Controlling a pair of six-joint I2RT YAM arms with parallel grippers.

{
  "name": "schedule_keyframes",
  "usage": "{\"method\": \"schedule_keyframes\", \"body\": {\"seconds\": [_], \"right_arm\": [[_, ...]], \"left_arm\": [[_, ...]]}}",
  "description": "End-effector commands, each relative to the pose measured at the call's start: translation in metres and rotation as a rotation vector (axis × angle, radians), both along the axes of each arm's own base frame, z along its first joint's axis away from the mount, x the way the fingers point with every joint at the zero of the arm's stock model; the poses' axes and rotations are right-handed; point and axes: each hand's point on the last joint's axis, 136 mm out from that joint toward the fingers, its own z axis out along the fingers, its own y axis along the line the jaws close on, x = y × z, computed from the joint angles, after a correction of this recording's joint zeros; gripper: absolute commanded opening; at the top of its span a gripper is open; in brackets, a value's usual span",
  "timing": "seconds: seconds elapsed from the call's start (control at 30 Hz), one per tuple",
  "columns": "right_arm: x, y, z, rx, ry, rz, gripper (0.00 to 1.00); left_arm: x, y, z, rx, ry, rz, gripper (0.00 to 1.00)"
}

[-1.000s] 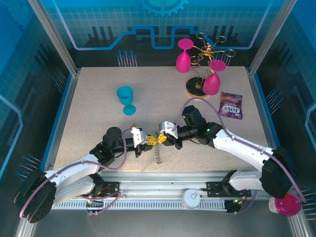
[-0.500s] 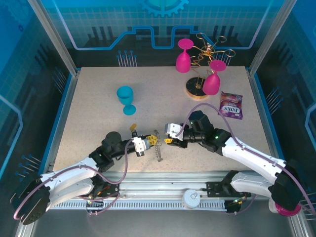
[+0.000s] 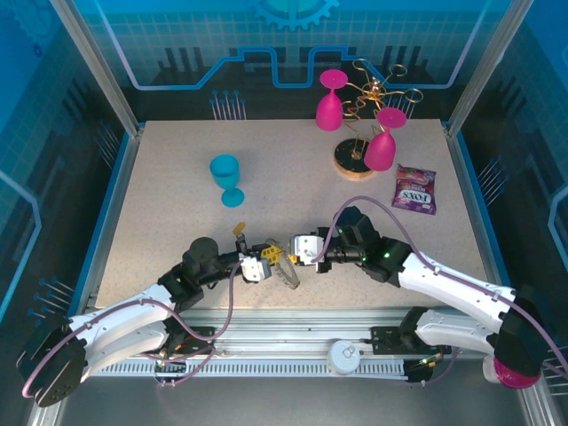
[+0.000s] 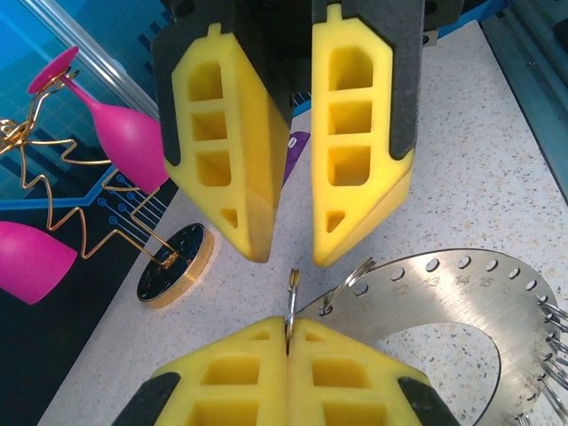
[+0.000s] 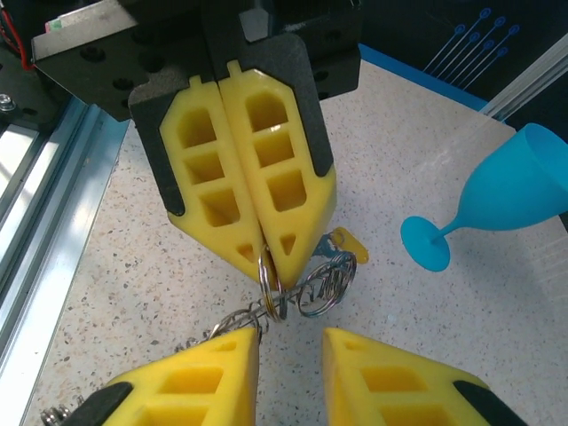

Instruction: Put the keys on the keyring

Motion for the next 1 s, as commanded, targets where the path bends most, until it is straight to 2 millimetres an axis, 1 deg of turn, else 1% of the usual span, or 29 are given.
{"method": "schedule_keyframes", "body": {"seconds": [0.0, 0.13, 0.37, 0.53, 0.57, 0.7, 0.8, 0.83, 0.87, 0.9, 0.93, 0.97], "right_arm": [[-0.001, 0.009, 0.004, 0.003, -0.045, 0.026, 0.26], [-0.004, 0.014, 0.000, -0.022, -0.047, 0.054, 0.26], [-0.003, 0.023, 0.002, -0.019, -0.070, 0.062, 0.17], [-0.003, 0.028, 0.002, -0.017, -0.066, 0.068, 0.16], [-0.004, 0.029, 0.001, -0.019, -0.062, 0.072, 0.11], [-0.004, 0.027, -0.002, -0.035, -0.056, 0.066, 0.00], [-0.003, 0.024, -0.002, -0.034, -0.050, 0.054, 0.00], [-0.004, 0.024, -0.001, -0.022, -0.041, 0.055, 0.00], [-0.004, 0.022, 0.001, -0.007, -0.029, 0.054, 0.00], [-0.004, 0.022, 0.003, 0.010, -0.022, 0.055, 0.00], [-0.005, 0.020, 0.006, 0.029, -0.010, 0.056, 0.00], [-0.006, 0.019, 0.009, 0.047, 0.006, 0.059, 0.00]], "left_arm": [[-0.005, -0.001, 0.004, 0.006, -0.040, -0.022, 0.00], [-0.004, -0.002, 0.004, 0.010, -0.020, -0.023, 0.00], [-0.004, -0.003, 0.004, 0.018, 0.012, -0.022, 0.00], [-0.003, -0.005, 0.006, 0.015, 0.035, -0.024, 0.00], [-0.003, -0.005, 0.006, 0.014, 0.040, -0.023, 0.00], [-0.003, -0.004, 0.014, -0.017, 0.043, -0.013, 0.00], [-0.002, -0.001, 0.018, -0.036, 0.048, 0.007, 0.01], [-0.001, 0.001, 0.017, -0.042, 0.051, 0.023, 0.12], [0.000, 0.004, 0.016, -0.049, 0.055, 0.039, 0.19], [-0.001, 0.006, 0.015, -0.055, 0.058, 0.050, 0.23], [-0.001, 0.009, 0.012, -0.061, 0.067, 0.059, 0.31], [-0.002, 0.011, 0.010, -0.067, 0.079, 0.069, 0.34]]}}
